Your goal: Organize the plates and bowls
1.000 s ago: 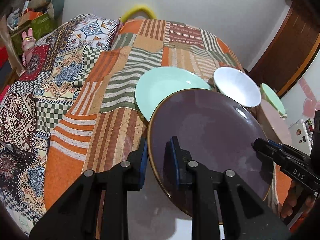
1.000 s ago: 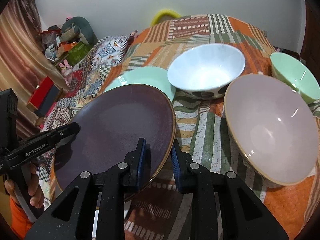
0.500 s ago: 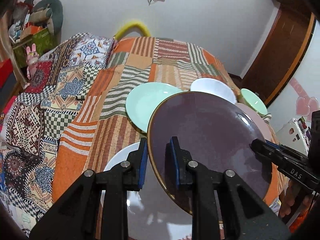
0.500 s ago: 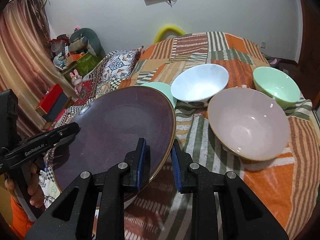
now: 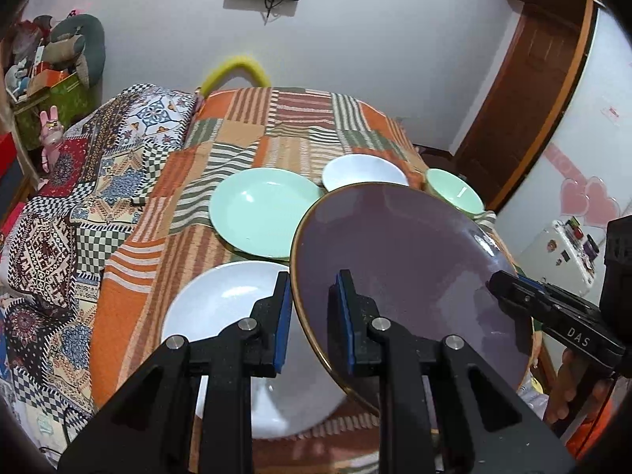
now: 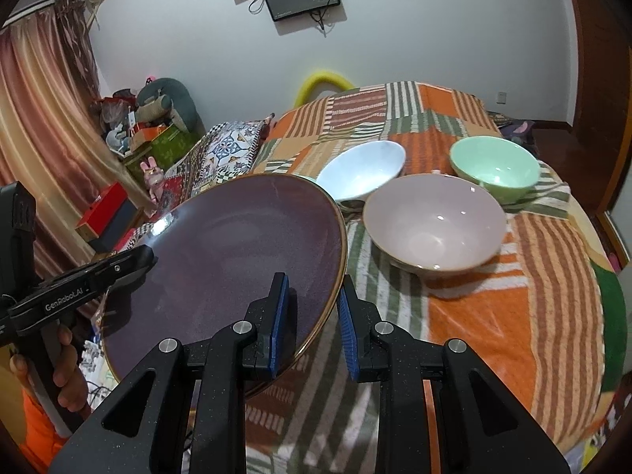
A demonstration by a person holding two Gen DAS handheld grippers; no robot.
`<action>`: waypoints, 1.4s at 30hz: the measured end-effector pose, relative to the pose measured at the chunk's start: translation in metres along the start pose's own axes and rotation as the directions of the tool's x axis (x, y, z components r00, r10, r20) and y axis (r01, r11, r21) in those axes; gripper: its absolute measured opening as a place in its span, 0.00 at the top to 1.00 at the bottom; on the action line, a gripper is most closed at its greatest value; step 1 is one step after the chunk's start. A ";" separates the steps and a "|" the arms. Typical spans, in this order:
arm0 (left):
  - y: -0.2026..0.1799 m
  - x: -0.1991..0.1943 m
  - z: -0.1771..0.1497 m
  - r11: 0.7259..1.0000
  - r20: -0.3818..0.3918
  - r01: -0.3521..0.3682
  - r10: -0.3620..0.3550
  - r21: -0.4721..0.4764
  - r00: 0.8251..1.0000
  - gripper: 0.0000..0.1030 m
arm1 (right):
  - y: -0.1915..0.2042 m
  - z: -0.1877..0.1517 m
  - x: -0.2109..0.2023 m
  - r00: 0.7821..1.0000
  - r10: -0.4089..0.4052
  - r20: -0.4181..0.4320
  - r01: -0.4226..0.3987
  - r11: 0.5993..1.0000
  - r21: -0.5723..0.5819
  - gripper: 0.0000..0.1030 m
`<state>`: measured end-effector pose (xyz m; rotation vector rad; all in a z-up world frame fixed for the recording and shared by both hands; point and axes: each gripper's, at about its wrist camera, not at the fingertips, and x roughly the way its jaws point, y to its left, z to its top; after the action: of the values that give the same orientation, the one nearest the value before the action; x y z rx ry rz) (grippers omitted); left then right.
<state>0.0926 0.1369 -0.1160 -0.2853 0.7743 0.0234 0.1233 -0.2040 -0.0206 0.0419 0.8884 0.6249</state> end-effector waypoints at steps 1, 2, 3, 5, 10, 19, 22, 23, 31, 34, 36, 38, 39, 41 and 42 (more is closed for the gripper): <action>-0.004 -0.001 -0.002 1.000 -0.001 0.004 -0.004 0.004 1.000 0.79 | -0.001 -0.002 -0.003 1.000 -0.003 0.003 0.003 1.000 0.000 0.78; -0.007 -0.002 -0.004 1.000 -0.004 0.005 -0.005 0.010 1.000 0.79 | -0.004 -0.004 -0.006 1.000 -0.006 0.005 0.006 1.000 0.001 0.78; -0.011 -0.003 -0.006 1.000 -0.006 0.005 -0.005 0.019 1.000 0.79 | -0.006 -0.006 -0.008 1.000 -0.007 0.007 0.007 1.000 0.003 0.78; -0.018 -0.004 -0.010 0.999 -0.010 0.006 -0.005 0.034 1.000 0.79 | -0.011 -0.011 -0.013 1.000 -0.012 0.009 0.012 1.000 0.007 0.78; -0.034 -0.003 -0.018 0.998 -0.036 0.013 -0.011 0.063 0.999 0.79 | -0.022 -0.021 -0.023 1.000 -0.022 0.008 0.022 1.000 0.022 0.78; -0.058 0.013 -0.031 0.993 -0.101 0.031 -0.020 0.112 0.995 0.79 | -0.044 -0.042 -0.033 0.999 -0.048 -0.003 0.048 0.997 0.058 0.78; -0.062 0.024 -0.034 0.992 -0.135 0.035 -0.019 0.118 0.991 0.79 | -0.050 -0.049 -0.034 0.998 -0.056 -0.014 0.056 0.996 0.068 0.78; -0.065 0.027 -0.035 0.992 -0.147 0.035 -0.017 0.124 0.989 0.79 | -0.053 -0.051 -0.034 0.998 -0.055 -0.020 0.057 0.996 0.074 0.78; -0.075 0.049 -0.043 0.987 -0.222 0.041 -0.007 0.153 0.975 0.79 | -0.070 -0.063 -0.029 0.996 -0.062 -0.065 0.069 0.992 0.102 0.78; -0.077 0.058 -0.045 0.987 -0.254 0.043 -0.002 0.155 0.967 0.79 | -0.075 -0.067 -0.026 0.995 -0.066 -0.081 0.075 0.991 0.109 0.78; -0.077 0.063 -0.045 0.988 -0.272 0.049 -0.007 0.150 0.962 0.79 | -0.079 -0.068 -0.025 0.994 -0.065 -0.086 0.075 0.991 0.115 0.78; -0.078 0.068 -0.045 0.987 -0.287 0.049 -0.004 0.150 0.958 0.79 | -0.082 -0.068 -0.023 0.994 -0.062 -0.092 0.073 0.990 0.123 0.78; -0.079 0.070 -0.045 0.987 -0.293 0.047 0.000 0.153 0.956 0.79 | -0.082 -0.069 -0.023 0.994 -0.061 -0.094 0.073 0.989 0.125 0.78; -0.081 0.074 -0.045 0.986 -0.301 0.043 0.007 0.159 0.954 0.79 | -0.085 -0.069 -0.020 0.993 -0.063 -0.100 0.076 0.989 0.130 0.78; -0.082 0.076 -0.045 0.986 -0.307 0.041 0.010 0.162 0.952 0.79 | -0.086 -0.068 -0.018 0.993 -0.061 -0.103 0.075 0.988 0.133 0.78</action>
<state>0.1264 0.0397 -0.1792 -0.1359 1.0775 -0.1031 0.1070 -0.2988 -0.0759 0.1048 1.0235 0.5048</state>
